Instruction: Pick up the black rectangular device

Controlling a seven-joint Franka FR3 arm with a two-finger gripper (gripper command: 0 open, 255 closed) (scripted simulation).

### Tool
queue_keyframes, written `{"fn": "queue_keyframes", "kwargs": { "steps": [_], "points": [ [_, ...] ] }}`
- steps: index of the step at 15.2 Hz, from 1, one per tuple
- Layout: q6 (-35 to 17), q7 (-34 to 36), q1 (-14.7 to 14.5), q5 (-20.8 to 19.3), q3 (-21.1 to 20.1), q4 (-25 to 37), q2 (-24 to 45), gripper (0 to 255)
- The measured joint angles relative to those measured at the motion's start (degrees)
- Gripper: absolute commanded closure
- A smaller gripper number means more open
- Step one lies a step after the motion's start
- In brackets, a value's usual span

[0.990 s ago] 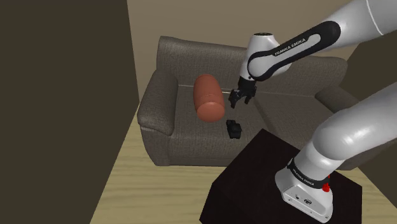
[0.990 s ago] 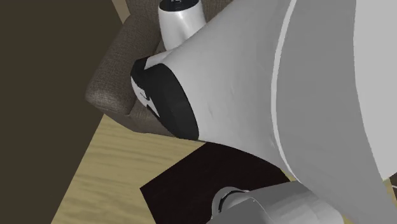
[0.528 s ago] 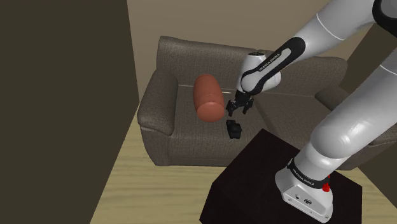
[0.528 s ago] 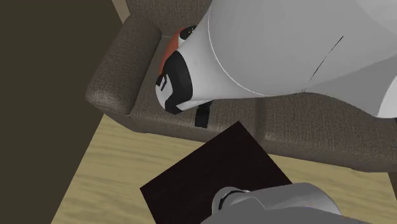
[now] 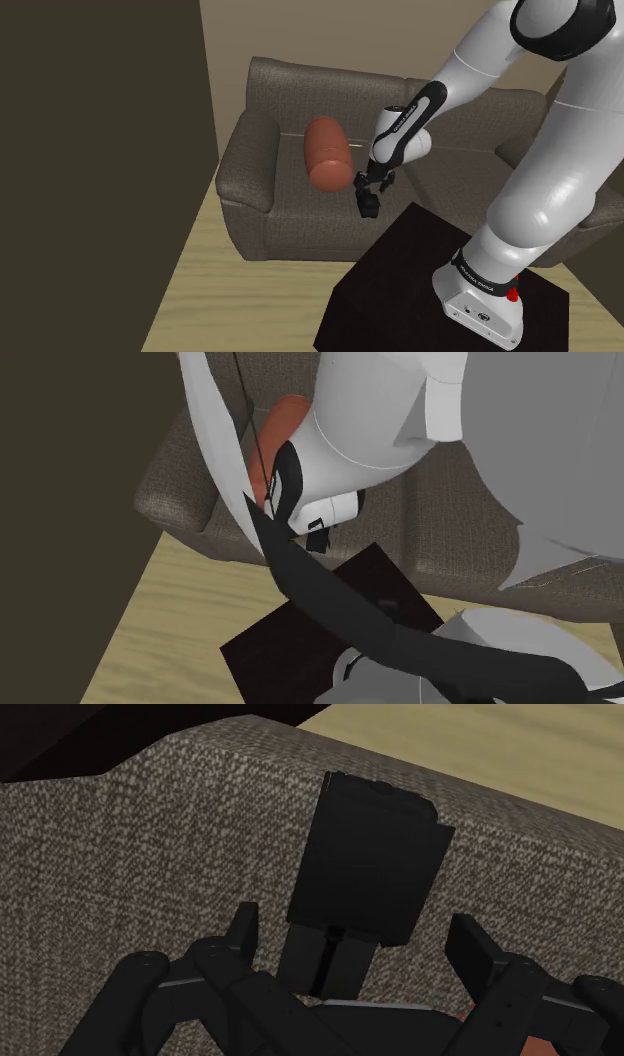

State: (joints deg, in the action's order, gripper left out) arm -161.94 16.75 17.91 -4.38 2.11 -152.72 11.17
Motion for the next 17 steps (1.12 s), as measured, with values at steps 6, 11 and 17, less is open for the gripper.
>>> {"fn": "queue_keyframes", "kwargs": {
  "steps": [6,11,17],
  "points": [
    [-3.70,0.32,-0.10,-0.22,0.17,0.98,4.63,255],
    [-3.81,0.33,-0.09,-0.22,0.17,1.13,4.82,255],
    [-2.78,0.25,-0.05,-0.15,0.12,0.76,3.49,255]
  ]
}}
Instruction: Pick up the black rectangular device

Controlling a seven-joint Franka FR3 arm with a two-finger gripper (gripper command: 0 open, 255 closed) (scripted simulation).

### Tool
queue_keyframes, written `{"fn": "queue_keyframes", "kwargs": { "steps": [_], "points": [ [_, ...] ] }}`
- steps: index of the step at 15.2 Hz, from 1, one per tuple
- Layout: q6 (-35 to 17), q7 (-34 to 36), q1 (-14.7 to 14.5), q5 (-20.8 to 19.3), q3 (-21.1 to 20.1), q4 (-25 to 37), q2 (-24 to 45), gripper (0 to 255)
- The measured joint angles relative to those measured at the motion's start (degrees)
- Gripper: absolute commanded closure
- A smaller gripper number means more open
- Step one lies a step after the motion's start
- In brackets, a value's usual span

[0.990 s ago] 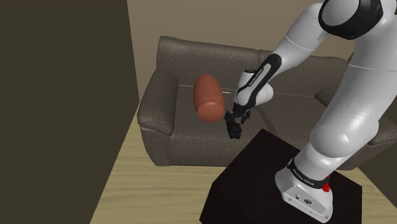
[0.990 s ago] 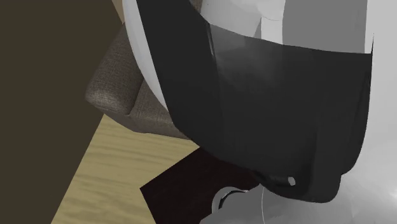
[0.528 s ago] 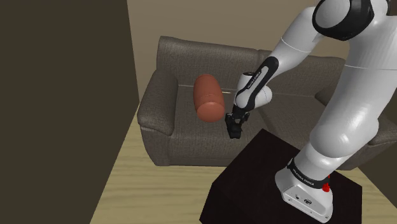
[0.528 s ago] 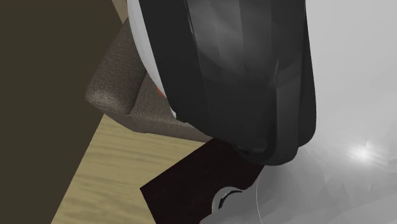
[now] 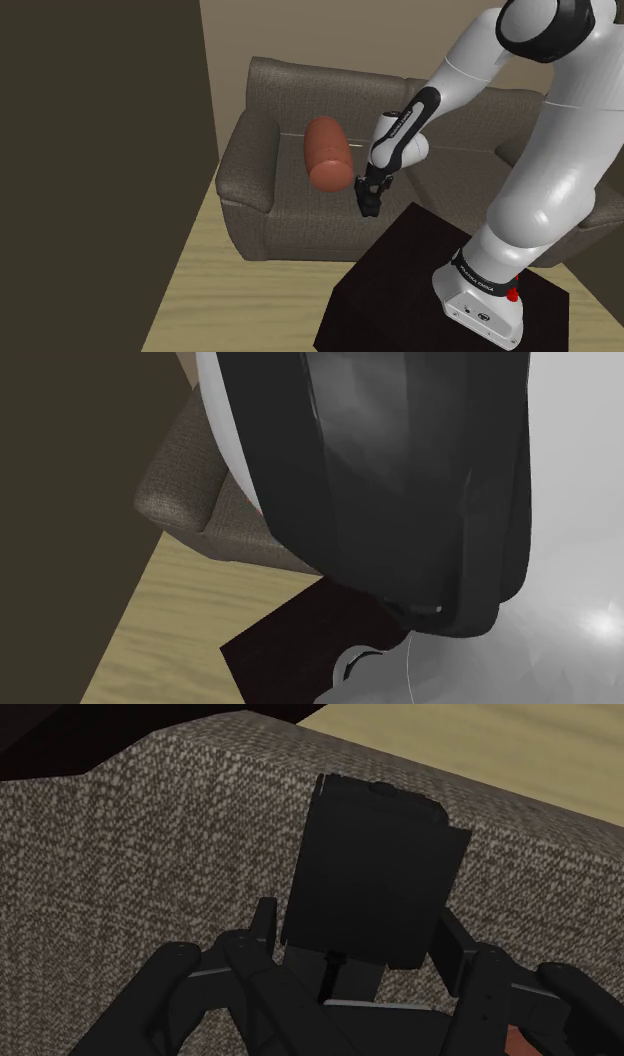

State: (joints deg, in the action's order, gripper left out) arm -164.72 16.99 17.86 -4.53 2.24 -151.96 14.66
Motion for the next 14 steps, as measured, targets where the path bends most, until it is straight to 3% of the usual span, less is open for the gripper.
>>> {"fn": "queue_keyframes", "kwargs": {
  "steps": [14],
  "points": [
    [11.71,-0.85,0.07,0.77,-0.31,-1.35,-13.07,255]
  ]
}}
